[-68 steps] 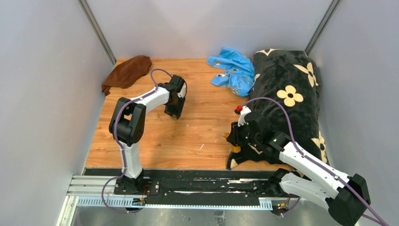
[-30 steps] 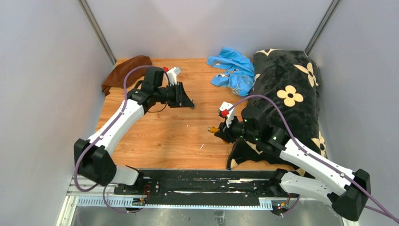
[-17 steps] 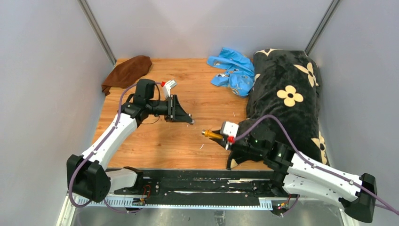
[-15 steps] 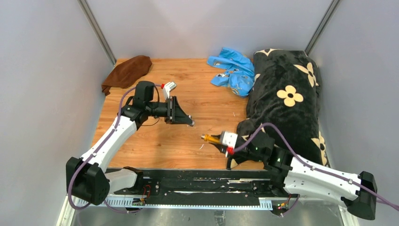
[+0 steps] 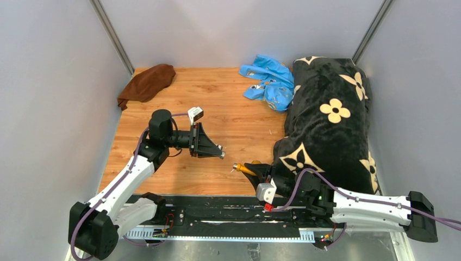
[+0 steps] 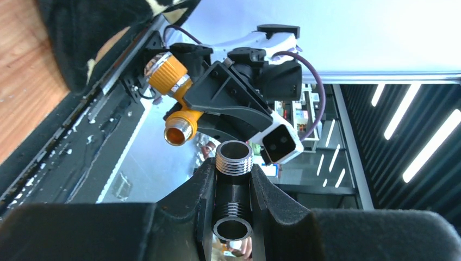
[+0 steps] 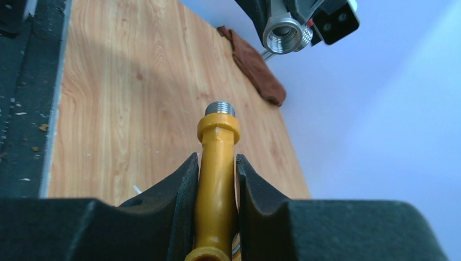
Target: Install the water faucets
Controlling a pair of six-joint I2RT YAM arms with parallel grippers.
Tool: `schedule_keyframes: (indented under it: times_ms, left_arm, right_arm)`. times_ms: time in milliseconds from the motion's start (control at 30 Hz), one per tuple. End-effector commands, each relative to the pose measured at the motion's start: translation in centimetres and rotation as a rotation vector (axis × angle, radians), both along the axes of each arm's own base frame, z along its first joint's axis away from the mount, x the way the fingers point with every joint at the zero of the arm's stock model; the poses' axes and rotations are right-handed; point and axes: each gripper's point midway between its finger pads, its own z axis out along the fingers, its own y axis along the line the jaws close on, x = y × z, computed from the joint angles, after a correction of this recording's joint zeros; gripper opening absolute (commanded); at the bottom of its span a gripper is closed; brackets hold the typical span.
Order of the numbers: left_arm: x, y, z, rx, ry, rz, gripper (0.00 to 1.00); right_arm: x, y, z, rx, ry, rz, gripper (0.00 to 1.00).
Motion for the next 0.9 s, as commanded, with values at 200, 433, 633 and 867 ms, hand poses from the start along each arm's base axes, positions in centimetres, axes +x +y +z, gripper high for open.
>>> schedule_keyframes:
  times_ms: [200, 433, 633, 867]
  left_arm:
    - [-2.6, 0.0, 1.4, -0.049, 0.000, -0.124, 0.00]
    - [-2.9, -0.1, 1.2, -0.048, 0.010, -0.134, 0.00]
    - [-3.2, 0.0, 1.0, -0.049, 0.016, -0.149, 0.00]
    - [-2.8, -0.2, 0.8, -0.041, 0.029, -0.128, 0.00]
  right_arm:
    - [-0.9, 0.6, 7.1, 0.095, -0.427, -0.054, 0.00]
    - [-0.7, 1.2, 8.8, 0.099, -0.601, -0.119, 0.00]
    - [-1.4, 1.6, 10.2, 0.140, -0.627, -0.109, 0.00]
    - [-1.8, 2.3, 10.1, 0.135, -0.626, -0.085, 0.00]
